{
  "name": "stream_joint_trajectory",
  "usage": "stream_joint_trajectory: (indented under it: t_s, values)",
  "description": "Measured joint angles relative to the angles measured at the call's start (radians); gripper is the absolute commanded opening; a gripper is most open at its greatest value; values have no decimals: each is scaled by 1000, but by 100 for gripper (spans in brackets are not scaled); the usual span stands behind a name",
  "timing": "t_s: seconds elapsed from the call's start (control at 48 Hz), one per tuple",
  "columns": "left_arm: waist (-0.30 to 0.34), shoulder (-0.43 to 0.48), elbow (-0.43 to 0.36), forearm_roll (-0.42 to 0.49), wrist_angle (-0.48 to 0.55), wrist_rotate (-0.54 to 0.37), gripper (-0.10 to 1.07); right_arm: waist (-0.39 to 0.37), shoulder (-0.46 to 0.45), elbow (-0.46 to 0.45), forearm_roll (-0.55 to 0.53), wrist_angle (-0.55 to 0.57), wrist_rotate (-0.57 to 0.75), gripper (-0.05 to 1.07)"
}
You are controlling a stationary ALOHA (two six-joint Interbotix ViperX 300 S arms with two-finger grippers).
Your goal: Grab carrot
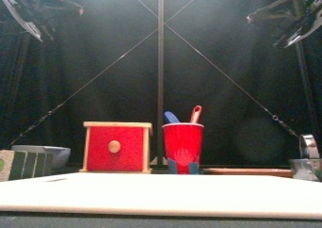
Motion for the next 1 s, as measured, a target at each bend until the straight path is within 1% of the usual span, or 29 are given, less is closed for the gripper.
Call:
stream_joint_trajectory:
  t_s: [0.042,0.104,0.25,0.396,0.5,0.583,0.708,0.833,0.938,1.0]
  values:
    - [-2,6,0,0,-9,-2,-7,6,0,0,5,2,0,0]
    - [-2,18,3,0,-38,0,-5,35,0,0,37,18,32,3]
    - [-5,52,9,-2,-78,0,-1,137,5,-23,158,120,120,4]
    - [-3,81,11,-2,-91,-2,1,202,46,-55,296,273,250,5]
    - [-2,97,11,-2,-92,-2,1,219,98,-63,359,376,336,7]
    - [0,104,11,-2,-92,-2,1,225,149,-66,396,479,422,12]
    - [2,107,11,-5,-92,-2,1,227,201,-69,410,627,554,23]
    - [2,107,15,-15,-92,-2,1,238,224,-71,393,753,716,39]
    - [2,109,20,-25,-92,-2,1,253,235,-71,353,810,825,52]
    - [2,109,21,-28,-92,-2,1,259,233,-71,318,821,887,60]
